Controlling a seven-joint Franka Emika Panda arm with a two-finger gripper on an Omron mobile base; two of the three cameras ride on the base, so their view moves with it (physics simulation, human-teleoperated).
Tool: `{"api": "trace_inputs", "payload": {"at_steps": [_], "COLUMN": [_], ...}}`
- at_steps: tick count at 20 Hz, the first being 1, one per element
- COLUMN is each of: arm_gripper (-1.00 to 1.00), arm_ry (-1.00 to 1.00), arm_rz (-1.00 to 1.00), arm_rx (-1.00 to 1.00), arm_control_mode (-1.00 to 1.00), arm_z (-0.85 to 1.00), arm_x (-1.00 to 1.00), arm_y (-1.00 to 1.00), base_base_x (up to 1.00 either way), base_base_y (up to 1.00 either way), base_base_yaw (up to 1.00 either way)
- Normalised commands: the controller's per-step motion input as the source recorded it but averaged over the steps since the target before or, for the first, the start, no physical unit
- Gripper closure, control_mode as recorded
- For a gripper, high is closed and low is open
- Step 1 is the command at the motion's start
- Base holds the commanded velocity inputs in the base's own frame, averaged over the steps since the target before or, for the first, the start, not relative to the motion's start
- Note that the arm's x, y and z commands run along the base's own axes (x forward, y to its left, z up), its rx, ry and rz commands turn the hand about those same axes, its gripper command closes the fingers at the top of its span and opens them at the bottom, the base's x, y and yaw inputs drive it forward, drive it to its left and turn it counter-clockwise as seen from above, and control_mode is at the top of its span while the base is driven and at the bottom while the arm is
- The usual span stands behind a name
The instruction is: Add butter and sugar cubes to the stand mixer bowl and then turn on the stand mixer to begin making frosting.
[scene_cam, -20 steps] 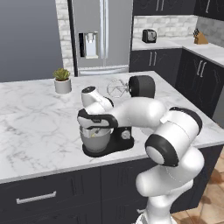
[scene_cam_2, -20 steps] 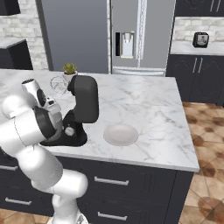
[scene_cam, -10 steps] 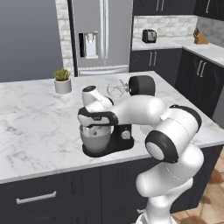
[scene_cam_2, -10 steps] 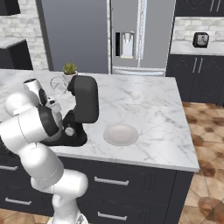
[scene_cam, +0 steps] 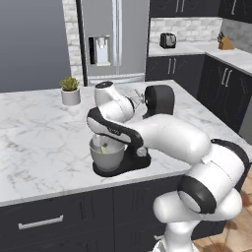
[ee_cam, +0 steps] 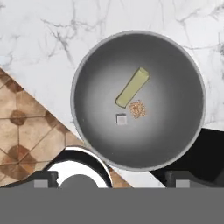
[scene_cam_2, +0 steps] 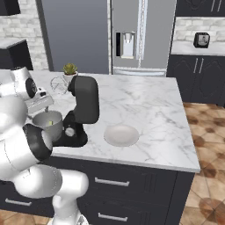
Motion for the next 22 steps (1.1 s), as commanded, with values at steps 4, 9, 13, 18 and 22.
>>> {"api": "trace_inputs", "payload": {"at_steps": [4, 9, 13, 18, 22], "arm_gripper": [-1.00, -1.00, -1.00, -1.00, -1.00], "arm_ry": [-0.06, 0.00, 0.00, 0.00, 0.01], "arm_rz": [-0.07, -0.14, -0.16, -0.15, -0.16], "arm_rx": [0.16, 0.19, 0.20, 0.18, 0.13], "arm_control_mode": [-1.00, -1.00, -1.00, -1.00, -1.00], "arm_z": [1.00, 0.89, 0.70, 0.48, 0.14], "arm_x": [-0.91, -0.62, -0.13, 0.10, 0.40], "arm_y": [-0.57, -0.99, -1.00, -1.00, -1.00], "base_base_x": [0.00, 0.00, 0.00, 0.00, 0.00], "base_base_y": [0.00, 0.00, 0.00, 0.00, 0.00], "base_base_yaw": [0.00, 0.00, 0.00, 0.00, 0.00]}}
